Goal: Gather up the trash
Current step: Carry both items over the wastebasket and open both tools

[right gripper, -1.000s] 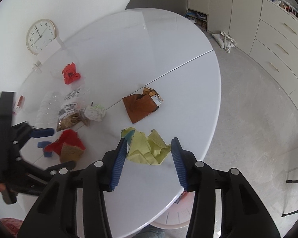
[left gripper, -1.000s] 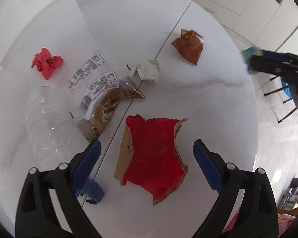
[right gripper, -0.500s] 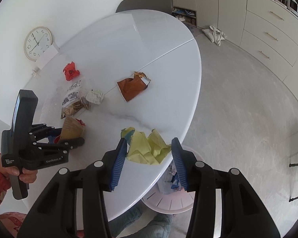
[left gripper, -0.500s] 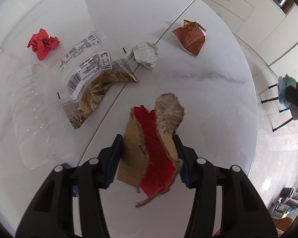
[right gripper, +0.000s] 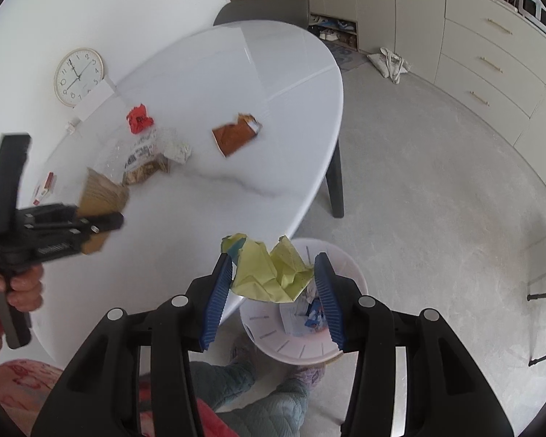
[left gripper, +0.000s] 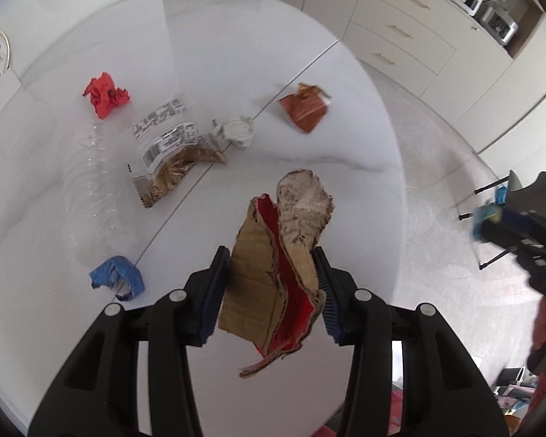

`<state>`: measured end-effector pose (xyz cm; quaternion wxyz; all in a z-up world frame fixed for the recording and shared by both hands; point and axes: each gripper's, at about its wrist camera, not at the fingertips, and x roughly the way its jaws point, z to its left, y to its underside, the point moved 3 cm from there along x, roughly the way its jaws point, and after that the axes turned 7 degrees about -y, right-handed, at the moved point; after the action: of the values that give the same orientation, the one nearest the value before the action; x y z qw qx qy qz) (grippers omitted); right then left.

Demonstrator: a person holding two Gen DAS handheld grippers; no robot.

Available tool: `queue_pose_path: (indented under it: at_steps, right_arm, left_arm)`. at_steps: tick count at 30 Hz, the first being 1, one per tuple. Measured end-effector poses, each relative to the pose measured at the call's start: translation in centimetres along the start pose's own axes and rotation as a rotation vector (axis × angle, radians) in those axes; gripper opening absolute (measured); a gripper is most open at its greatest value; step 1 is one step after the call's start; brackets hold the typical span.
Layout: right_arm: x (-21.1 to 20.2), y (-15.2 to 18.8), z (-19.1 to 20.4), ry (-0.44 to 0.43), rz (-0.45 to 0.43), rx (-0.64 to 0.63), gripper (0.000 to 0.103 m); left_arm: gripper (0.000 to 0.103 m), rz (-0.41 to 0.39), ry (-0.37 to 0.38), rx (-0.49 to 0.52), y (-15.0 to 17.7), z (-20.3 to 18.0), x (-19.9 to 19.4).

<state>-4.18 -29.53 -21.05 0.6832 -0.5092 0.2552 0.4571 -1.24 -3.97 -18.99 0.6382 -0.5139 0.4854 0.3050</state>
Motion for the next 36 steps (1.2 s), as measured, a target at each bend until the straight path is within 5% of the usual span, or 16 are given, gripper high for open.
queue_pose_path:
  at_steps: [5, 7, 9, 20, 29, 36]
  right_arm:
    - [3.2, 3.3, -2.4, -0.007, 0.075, 0.059, 0.055]
    - [4.6, 4.3, -3.3, -0.002, 0.105, 0.091, 0.082]
    - [5.0, 5.0, -4.3, 0.043, 0.1, 0.116, 0.089]
    - [-0.6, 6.7, -11.0, 0.098, 0.011, 0.293, 0.093]
    - [-2.9, 8.0, -14.3, 0.084, 0.001, 0.346, 0.094]
    - [-2.3, 8.7, -15.4, 0.073, 0.03, 0.368, 0.094]
  left_arm:
    - [0.045, -0.029, 0.023, 0.054, 0.1, -3.4, -2.5]
    - [0.045, -0.032, 0.023, 0.085, 0.5, -4.6, -2.9]
    - [0.045, -0.036, 0.012, 0.122, 0.8, -6.3, -2.9]
    - [0.046, -0.023, 0.033, 0.346, 2.6, -16.9, -2.4]
    - [0.048, 0.064, -0.032, 0.422, 3.0, -22.7, 3.3]
    - [0.077, 0.074, -0.052, 0.365, 2.4, -22.9, 4.3]
